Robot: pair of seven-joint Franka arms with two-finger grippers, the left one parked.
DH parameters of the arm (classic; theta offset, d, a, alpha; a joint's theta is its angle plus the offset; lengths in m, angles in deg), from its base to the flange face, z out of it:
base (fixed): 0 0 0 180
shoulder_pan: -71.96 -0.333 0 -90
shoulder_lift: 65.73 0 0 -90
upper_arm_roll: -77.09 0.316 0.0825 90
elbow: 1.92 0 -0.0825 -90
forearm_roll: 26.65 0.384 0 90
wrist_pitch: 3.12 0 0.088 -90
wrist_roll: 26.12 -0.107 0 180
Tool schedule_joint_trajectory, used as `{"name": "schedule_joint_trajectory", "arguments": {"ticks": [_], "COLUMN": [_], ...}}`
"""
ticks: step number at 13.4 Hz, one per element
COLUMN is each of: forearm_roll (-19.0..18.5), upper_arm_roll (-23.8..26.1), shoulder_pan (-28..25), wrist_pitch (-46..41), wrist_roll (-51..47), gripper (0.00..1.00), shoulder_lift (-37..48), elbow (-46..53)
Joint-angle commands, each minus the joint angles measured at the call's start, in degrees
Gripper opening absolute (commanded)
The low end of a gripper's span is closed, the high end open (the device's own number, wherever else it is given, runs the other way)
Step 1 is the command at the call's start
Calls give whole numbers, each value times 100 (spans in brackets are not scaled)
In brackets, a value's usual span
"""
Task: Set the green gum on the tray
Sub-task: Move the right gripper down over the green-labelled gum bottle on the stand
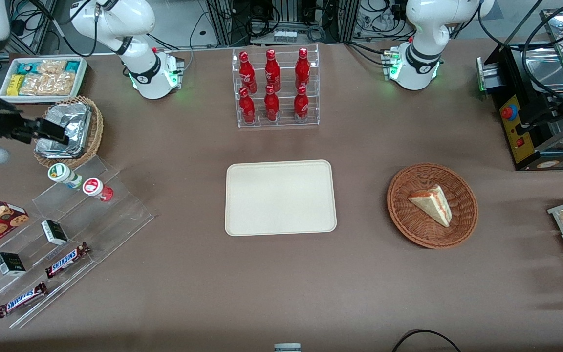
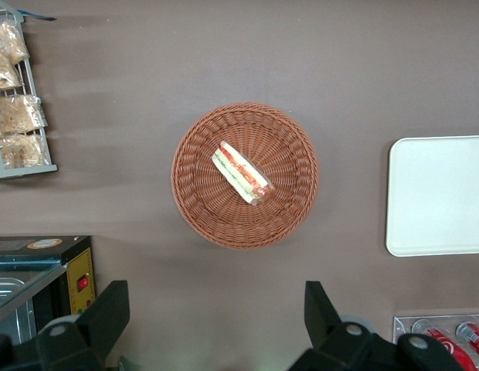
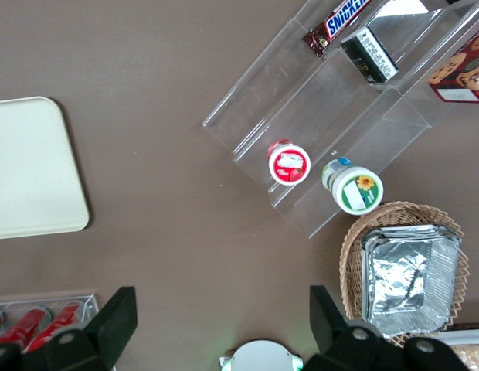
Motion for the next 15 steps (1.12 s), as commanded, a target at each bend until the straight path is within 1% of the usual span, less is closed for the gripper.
{"name": "schedule_joint_trajectory", "arguments": {"ticks": [1, 3, 6, 8, 10, 13, 15], "forearm_roll": [-77, -86, -86, -86, -86, -77, -34], "upper_arm_roll": [-89, -90, -98, -98, -98, -98, -159], "shoulder_pan": [101, 320, 637, 857, 1068, 1147, 1156], "wrist_pitch": [466, 896, 1512, 2117, 2636, 3568, 3772], "wrist_roll": [565, 1101, 2331, 3252, 3957, 4538, 4610], "gripper": [99, 99, 99, 99, 99, 99, 99], "shoulder_lift": [72, 81, 107, 169, 239, 415, 433], "elbow": [-477, -837, -1364, -1777, -2163, -2779, -2982]}}
